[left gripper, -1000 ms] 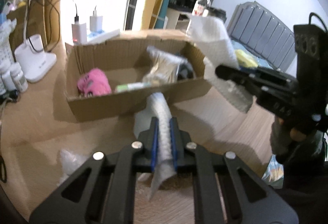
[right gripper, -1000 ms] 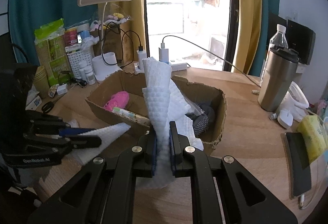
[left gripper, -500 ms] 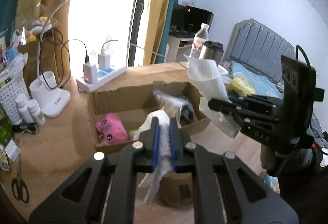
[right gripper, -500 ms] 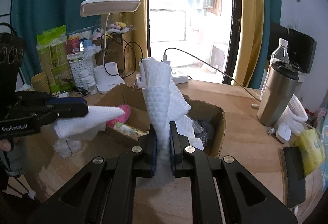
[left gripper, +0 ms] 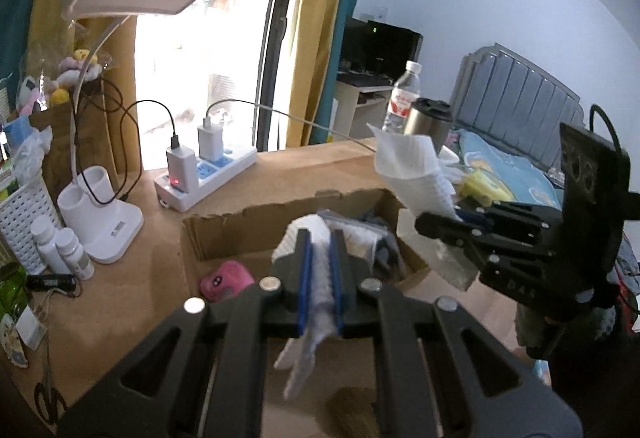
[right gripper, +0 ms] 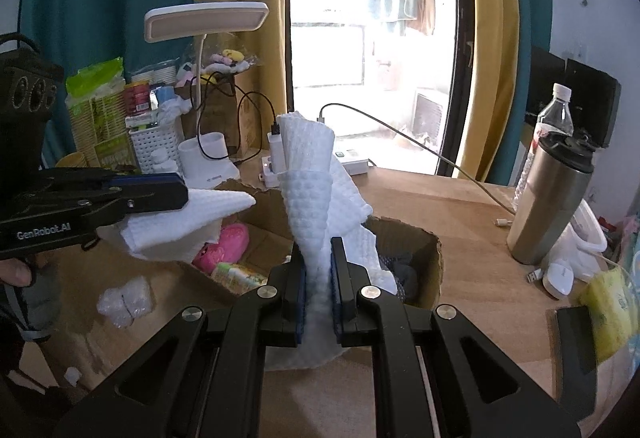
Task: Organize soft objects
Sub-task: 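Carry both white towels over the cardboard box, then lower both towels into the box and open both grippers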
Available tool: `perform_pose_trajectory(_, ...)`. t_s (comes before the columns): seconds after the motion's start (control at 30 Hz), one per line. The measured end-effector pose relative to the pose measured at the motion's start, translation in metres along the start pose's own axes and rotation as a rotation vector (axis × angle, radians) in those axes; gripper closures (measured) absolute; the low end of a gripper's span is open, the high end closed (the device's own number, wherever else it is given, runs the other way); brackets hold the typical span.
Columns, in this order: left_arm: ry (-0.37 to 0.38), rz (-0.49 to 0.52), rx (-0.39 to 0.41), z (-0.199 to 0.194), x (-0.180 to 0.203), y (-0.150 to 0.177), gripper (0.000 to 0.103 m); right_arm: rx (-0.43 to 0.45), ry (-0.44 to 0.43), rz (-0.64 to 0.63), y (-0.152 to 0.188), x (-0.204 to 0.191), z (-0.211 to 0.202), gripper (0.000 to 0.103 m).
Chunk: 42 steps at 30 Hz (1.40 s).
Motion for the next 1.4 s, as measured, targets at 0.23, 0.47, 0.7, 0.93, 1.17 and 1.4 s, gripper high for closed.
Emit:
perform_pose_trajectory(0.23,-0.002,-0.023,-0.01,0.026,-0.011,-0.006,0.094,-0.002,-0.039,0.005,-0.006,-0.003,0.024,0.091)
perform_pose_trajectory(0.47,-0.021,-0.044,-0.037,0.053,-0.024,-0.004,0.094,-0.027,-0.081,0.006,-0.004,-0.01,0.052,0.091)
perform_pose_trajectory(0.7,-0.037,-0.05,-0.077,0.08,-0.034,0.005,0.094,-0.077,-0.105,0.027,0.008,-0.013,0.08,0.091)
perform_pose_trajectory(0.93,-0.046,-0.056,-0.137,0.1,-0.038,0.018,0.094,-0.112,-0.113,0.036,0.015,-0.014,0.094,0.091)
perform_pose_trajectory(1.17,-0.066,-0.058,-0.155,0.103,-0.037,0.019,0.087,-0.14,-0.122,0.045,0.021,-0.015,0.097,0.079)
perform_pose_trajectory(1.4,-0.112,-0.045,-0.147,0.095,-0.041,0.019,0.077,-0.108,-0.12,0.047,0.013,-0.017,0.082,0.054)
Point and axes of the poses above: each gripper's, at about its wrist camera, not at the fingertips, and z roughly the way its jaws point, x to its right, y to its underside, the point moved 10 cm from there along z, roughly the way its jaws point, and after that the axes turned 13 degrees about -z, right-handed, at the moved point
